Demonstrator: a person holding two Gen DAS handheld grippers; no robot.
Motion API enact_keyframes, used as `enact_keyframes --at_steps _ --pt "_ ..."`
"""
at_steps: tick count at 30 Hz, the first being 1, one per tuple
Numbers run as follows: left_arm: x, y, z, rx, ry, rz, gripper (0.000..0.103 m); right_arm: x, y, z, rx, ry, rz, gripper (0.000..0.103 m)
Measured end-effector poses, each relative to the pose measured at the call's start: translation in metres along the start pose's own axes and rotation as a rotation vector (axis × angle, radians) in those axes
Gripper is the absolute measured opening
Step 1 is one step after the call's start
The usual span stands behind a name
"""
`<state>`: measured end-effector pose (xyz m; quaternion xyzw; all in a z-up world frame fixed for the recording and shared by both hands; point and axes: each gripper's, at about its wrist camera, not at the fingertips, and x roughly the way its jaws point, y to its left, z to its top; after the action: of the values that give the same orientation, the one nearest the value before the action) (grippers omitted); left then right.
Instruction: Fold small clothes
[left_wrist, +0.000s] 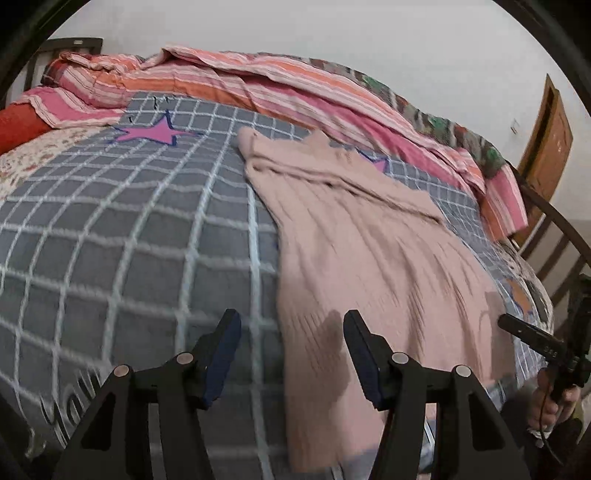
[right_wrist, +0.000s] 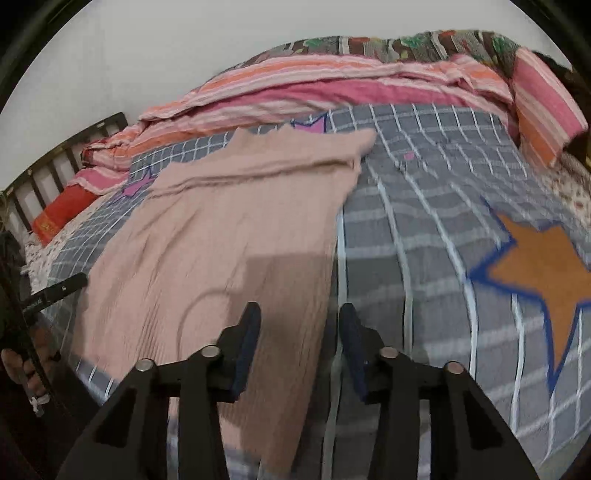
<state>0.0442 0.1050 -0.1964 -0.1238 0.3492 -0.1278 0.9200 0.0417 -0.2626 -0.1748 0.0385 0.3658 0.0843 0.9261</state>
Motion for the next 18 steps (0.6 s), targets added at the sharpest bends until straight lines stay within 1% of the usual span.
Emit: enact_keyframes --at_steps 2,3,5,6,10,13,14,16,17,18 --pt "-0.003 -0.003 -0.008 -0.003 0.008 -0.002 0.054 -0.006 0.001 -0.010 0.006 0.000 0.003 0.029" --pt "-0.003 -0.005 -0.012 -0.006 0.015 -0.004 0.051 -0.009 0.002 -0.012 0.008 -0.004 0.001 0.029" --pt "-0.002 -0.007 -0.017 -0.015 0.028 -0.004 0.050 -0.009 0.003 -0.016 0.008 -0.005 -0.012 0.029" --pt "-0.002 -0.009 -0.020 -0.014 0.031 -0.001 0.047 -0.007 0.003 -0.018 0.014 0.001 -0.016 0.029" --pt "0.001 -0.015 -0.024 0.001 0.039 0.016 0.041 -0.003 -0.002 -0.021 0.057 0.006 0.009 0.029" --pt "0.003 -0.016 -0.024 0.002 0.032 0.038 0.022 0.000 -0.004 -0.020 0.069 0.010 0.017 0.029" --pt "0.004 -0.017 -0.023 0.000 0.027 0.033 0.012 0.001 -0.003 -0.021 0.070 0.012 0.015 0.029" --pt "0.003 -0.016 -0.021 -0.014 0.017 0.029 0.009 0.003 -0.001 -0.021 0.059 0.014 0.006 0.029" --pt "0.001 -0.014 -0.021 -0.027 0.009 0.023 0.008 0.003 0.002 -0.021 0.044 0.010 -0.001 0.021" --pt "-0.001 -0.012 -0.020 -0.039 -0.002 0.022 0.007 0.003 0.004 -0.021 0.031 0.007 0.006 0.006"
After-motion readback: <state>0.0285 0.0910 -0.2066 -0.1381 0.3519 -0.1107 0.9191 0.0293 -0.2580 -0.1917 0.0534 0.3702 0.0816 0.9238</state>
